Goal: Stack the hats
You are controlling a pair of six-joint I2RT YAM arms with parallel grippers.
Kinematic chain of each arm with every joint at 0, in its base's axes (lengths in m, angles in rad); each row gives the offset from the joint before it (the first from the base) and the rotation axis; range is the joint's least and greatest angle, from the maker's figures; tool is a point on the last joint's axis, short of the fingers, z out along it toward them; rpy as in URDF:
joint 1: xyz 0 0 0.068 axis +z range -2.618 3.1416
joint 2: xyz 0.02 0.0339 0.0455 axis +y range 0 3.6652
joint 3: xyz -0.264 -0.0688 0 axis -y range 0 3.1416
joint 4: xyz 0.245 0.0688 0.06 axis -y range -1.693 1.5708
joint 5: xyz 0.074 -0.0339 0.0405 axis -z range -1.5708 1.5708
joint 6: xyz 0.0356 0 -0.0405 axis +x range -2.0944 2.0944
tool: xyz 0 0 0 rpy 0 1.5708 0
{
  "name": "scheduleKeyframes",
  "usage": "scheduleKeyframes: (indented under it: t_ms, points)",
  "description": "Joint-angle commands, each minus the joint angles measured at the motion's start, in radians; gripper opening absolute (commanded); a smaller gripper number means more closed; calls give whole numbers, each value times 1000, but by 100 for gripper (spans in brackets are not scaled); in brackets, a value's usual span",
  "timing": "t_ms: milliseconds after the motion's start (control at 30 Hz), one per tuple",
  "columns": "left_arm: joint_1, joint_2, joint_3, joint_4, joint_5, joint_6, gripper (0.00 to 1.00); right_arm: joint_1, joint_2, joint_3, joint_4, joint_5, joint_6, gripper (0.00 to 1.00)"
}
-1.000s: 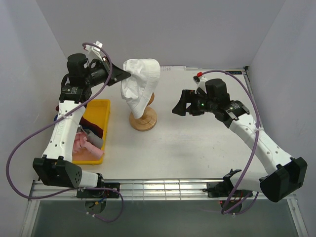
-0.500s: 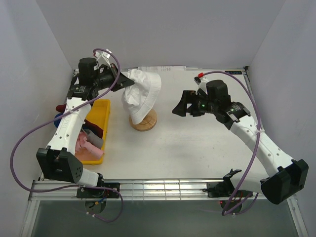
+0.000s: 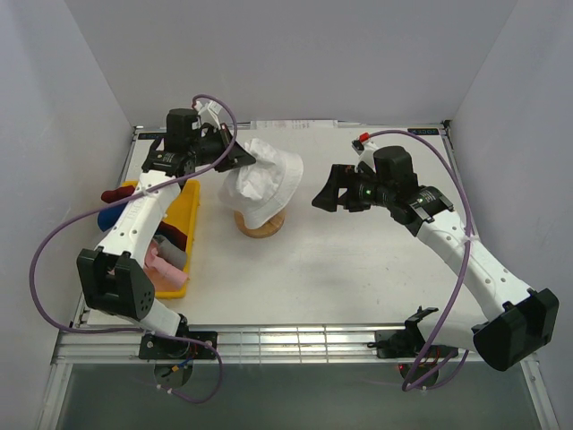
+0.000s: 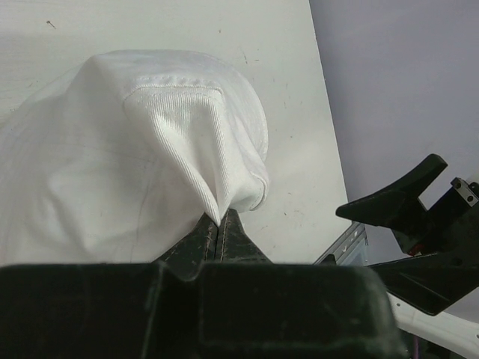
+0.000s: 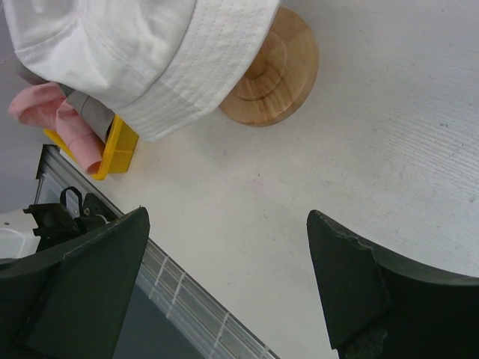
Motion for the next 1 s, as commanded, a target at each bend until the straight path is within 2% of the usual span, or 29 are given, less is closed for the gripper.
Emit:
scheduleKeyframes:
  t_ms: [0,100,233,400,533,667,800,967]
  points:
    - [-19,0,1,1,-15,28,2,-5,-14,-11,46,-11,6,91]
    - [-24,12,1,2,-24,34,5,-5,-10,-19,54,-11,9,91]
    - [-30,22,9,-1,-30,38,15,-3,-2,-21,57,-11,11,91]
    - [-31,26,4,-2,-45,49,31,-5,10,-25,65,-14,12,91]
    - [-31,28,3,-4,-46,55,50,-5,15,-33,73,-17,17,91]
    - [-33,22,1,-4,-49,66,62,-5,21,-39,83,-21,20,91]
    - [-33,17,4,-1,-41,77,70,-3,35,-39,93,-29,23,91]
    - [-33,-1,4,-2,-88,84,75,-3,53,-27,102,-34,24,91]
